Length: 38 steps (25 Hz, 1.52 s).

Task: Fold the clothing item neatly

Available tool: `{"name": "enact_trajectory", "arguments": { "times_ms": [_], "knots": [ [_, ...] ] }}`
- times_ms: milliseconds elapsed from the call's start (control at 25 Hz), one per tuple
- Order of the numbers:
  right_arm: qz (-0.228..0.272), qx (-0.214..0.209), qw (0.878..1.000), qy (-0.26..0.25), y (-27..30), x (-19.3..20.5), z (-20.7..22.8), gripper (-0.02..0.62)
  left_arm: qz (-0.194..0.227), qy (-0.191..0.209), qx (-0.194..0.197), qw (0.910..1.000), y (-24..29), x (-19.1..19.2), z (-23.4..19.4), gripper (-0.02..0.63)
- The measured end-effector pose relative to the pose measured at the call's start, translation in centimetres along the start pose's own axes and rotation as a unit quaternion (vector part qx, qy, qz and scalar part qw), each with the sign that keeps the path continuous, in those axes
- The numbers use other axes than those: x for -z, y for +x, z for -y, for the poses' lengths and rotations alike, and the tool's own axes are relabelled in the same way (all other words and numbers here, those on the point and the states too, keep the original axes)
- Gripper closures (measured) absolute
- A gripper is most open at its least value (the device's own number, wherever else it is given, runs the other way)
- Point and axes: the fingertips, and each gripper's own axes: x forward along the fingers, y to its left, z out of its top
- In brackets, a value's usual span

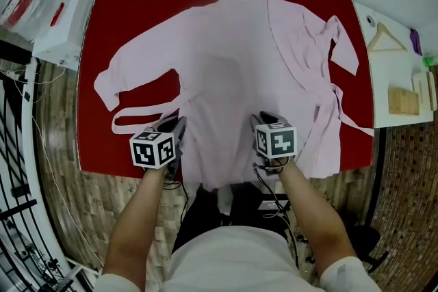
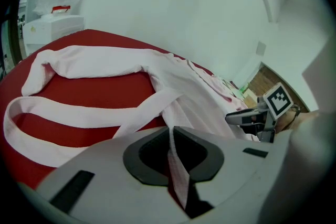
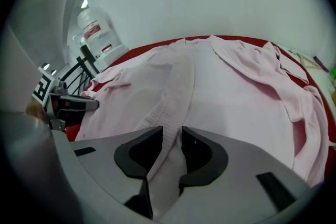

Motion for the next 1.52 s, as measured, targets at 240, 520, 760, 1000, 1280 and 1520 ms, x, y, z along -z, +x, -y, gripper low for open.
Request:
{"name": "enact_trajectory", "arguments": {
  "times_ms": [240,520,760,1000,1280,1520],
  "knots": [
    [-0.002,0.014,0.999,-0.038,0.0,0.2,-0.3,0.522,-0.001,0.001,0.002,1.0000,0.0,0.1,0.0,0.580],
    [0.032,0.012,0.999,-0.032,-1.4,-0.5,0.8,0.569,-0.004,0.006,0.009,0.9999,-0.1,0.1,0.0,0.580],
    [0.056,0.030,0.997,-0.038,-2.8,-0.9,1.4,0.569,-0.007,0.009,0.013,0.9999,-0.3,0.3,-0.3,0.580],
    [0.053,0.064,0.996,-0.010,-3.1,-0.4,4.1,0.574,-0.017,0.013,0.012,0.9997,-0.3,0.7,-1.2,0.580],
    [0.047,0.088,0.995,-0.002,-2.0,-0.4,5.1,0.574,-0.017,0.020,0.024,0.9994,-0.2,0.6,-0.8,0.580],
    [0.069,0.085,0.994,0.004,-2.7,-0.3,4.4,0.546,-0.021,0.024,0.051,0.9982,-1.9,1.7,-0.1,0.518]
  ]
}}
